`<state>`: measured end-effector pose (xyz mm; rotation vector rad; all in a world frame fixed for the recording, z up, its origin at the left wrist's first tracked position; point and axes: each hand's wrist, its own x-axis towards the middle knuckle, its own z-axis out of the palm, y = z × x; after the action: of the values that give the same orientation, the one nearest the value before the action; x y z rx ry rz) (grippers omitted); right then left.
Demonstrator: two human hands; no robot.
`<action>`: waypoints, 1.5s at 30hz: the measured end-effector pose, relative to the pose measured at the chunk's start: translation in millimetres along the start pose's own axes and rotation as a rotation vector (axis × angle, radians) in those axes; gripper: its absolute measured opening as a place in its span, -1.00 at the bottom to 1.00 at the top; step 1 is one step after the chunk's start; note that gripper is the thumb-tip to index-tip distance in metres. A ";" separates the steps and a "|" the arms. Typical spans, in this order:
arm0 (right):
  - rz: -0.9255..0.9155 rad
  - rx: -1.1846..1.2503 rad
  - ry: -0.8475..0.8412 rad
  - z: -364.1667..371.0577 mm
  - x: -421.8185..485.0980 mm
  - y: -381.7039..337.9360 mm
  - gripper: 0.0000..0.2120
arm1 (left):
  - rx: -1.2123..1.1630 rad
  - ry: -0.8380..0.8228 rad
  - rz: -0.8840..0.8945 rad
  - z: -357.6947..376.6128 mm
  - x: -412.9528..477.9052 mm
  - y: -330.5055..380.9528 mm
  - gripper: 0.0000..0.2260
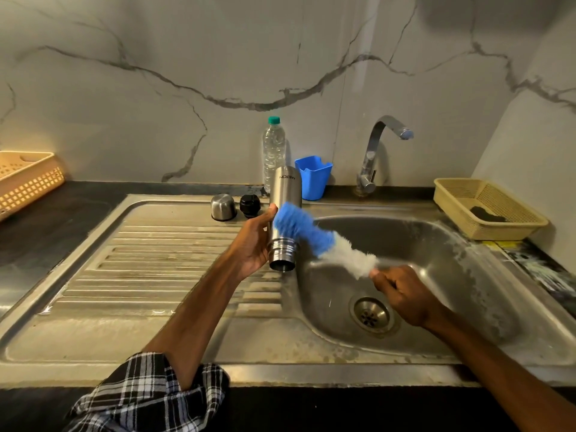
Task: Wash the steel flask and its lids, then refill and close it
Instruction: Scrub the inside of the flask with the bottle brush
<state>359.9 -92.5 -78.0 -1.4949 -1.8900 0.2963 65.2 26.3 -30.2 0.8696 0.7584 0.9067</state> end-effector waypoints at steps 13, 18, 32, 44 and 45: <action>-0.033 -0.032 0.014 -3.2 2.0 3.4 -0.50 | -0.005 -0.021 -0.006 0.9 -2.3 -1.1 -0.57; 0.030 -0.016 0.095 -6.3 4.8 5.4 -0.51 | -0.002 -0.030 -0.008 2.7 -0.3 -2.3 -0.61; 0.084 -0.042 0.114 -8.8 6.6 13.4 -0.51 | 0.049 -0.096 -0.014 8.5 0.8 -10.5 -0.47; 0.137 -0.063 0.188 -13.4 9.8 11.2 -0.45 | 0.055 -0.166 -0.042 11.5 2.6 -17.9 -0.39; 0.121 -0.062 0.169 -13.7 9.0 11.6 -0.46 | 0.058 -0.169 -0.048 12.2 3.1 -18.6 -0.37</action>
<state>376.7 -83.9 -71.3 -1.6261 -1.6927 0.1620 83.1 19.0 -41.6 0.9626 0.6594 0.7612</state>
